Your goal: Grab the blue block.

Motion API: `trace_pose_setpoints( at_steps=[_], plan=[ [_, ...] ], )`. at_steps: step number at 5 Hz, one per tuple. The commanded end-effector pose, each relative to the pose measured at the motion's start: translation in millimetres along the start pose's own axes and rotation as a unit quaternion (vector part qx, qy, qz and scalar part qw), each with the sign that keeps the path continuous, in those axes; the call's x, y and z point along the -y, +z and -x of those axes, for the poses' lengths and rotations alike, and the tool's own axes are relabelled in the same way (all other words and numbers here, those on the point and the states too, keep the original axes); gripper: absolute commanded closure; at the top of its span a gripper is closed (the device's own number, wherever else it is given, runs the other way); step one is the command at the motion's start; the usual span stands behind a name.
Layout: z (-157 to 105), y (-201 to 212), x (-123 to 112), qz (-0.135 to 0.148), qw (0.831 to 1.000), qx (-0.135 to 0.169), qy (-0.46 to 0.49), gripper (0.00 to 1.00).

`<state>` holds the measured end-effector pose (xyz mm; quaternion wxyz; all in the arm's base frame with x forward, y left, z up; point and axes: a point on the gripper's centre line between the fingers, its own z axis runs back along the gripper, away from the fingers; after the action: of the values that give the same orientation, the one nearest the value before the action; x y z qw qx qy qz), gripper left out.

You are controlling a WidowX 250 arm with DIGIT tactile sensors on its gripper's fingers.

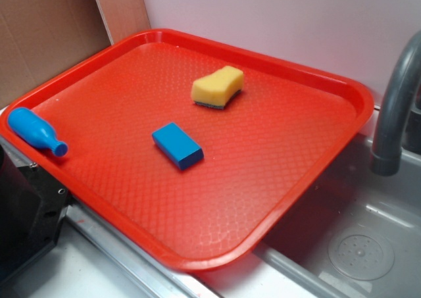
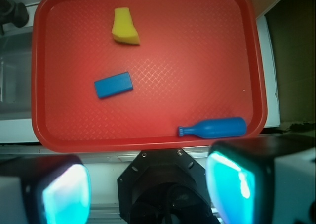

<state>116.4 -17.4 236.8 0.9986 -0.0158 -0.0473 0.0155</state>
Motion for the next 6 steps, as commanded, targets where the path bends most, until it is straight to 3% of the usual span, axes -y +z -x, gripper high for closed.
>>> trace_pose_setpoints(
  at_steps=[1,2,3,4,5,6],
  plan=[
    [0.0,0.0,0.0,0.0,1.0,0.0,0.0,0.0],
    [-35.0,-53.1,-14.1,-0.101,0.992,0.015,0.069,0.0],
    [-42.6,-96.1,4.3,-0.074,0.983,0.074,0.149,0.0],
    [-55.4,-119.8,30.7,-0.016,0.957,0.069,0.282,0.0],
    [-71.1,-148.8,34.6,0.025,0.911,0.011,0.412,0.0],
    [-77.1,-177.8,38.6,0.034,0.884,-0.034,0.465,0.0]
  ],
)
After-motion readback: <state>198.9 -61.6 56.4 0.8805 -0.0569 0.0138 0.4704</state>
